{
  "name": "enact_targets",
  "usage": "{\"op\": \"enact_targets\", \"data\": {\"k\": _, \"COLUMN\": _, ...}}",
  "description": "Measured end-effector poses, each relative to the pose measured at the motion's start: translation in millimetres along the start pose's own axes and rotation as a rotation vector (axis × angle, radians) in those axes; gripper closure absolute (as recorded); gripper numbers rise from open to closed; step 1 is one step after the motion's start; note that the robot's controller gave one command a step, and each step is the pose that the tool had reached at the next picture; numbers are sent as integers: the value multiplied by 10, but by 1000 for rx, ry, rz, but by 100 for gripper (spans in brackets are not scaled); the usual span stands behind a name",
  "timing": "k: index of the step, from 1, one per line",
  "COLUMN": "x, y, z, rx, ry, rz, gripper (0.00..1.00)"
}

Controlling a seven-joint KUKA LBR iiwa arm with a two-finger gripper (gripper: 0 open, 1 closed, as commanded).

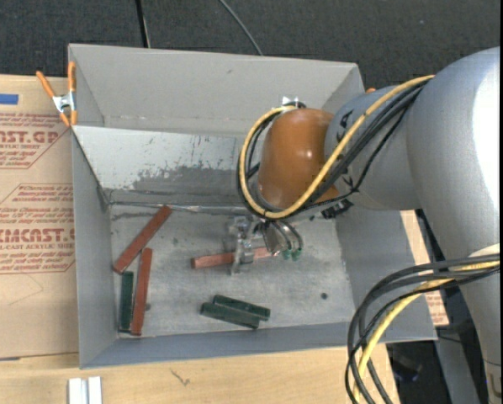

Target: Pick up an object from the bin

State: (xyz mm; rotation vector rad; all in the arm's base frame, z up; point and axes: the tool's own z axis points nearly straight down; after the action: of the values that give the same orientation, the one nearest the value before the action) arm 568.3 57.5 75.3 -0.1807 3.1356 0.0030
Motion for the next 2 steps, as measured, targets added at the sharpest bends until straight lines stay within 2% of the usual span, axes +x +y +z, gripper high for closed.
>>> {"op": "enact_targets", "data": {"k": 1, "x": 20, "y": 1, "z": -94, "rx": 0, "ry": 8, "rz": 0, "gripper": 100}}
{"op": "enact_targets", "data": {"k": 2, "x": 18, "y": 3, "z": -307, "rx": 1, "ry": 6, "rz": 0, "gripper": 100}}
